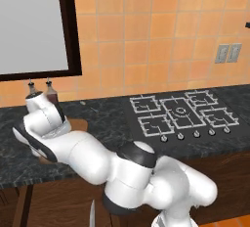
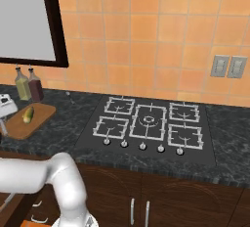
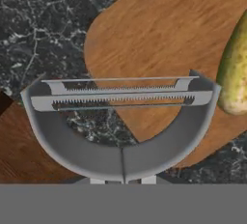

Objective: Place the appropriate cutting tool for cutting the cucumber skin on the cutting board.

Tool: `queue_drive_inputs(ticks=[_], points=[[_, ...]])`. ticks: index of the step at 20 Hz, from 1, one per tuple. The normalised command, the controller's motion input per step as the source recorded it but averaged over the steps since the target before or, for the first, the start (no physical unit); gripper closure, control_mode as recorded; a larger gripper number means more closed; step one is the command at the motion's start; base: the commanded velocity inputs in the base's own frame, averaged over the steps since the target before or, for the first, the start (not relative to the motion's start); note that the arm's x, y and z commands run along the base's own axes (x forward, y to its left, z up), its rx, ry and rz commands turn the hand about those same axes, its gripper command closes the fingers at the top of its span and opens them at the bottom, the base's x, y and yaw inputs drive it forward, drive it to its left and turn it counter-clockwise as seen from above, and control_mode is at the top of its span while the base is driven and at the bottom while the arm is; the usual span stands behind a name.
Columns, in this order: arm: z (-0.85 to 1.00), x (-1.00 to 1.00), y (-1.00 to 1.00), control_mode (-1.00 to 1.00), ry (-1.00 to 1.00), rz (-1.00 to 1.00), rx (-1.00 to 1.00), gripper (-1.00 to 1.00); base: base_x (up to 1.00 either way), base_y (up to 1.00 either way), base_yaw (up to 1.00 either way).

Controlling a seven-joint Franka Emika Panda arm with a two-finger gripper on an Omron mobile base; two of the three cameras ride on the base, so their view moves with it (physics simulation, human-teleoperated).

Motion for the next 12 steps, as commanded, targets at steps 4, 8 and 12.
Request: queue_drive_inputs(ticks=[4, 8, 12], points=[[-0.28, 0.74, 0.03, -1.0, -0.07, 0.0, 0.0, 1.0, 0.0, 0.0, 0.0], [-0.43, 0.54, 0.03, -1.0, -0.06, 0.0, 0.0, 1.0, 0.0, 0.0, 0.0], [-0.5, 0.31, 0.04, -1.0, -0.04, 0.0, 0.0, 1.0, 0.0, 0.0, 0.0]])
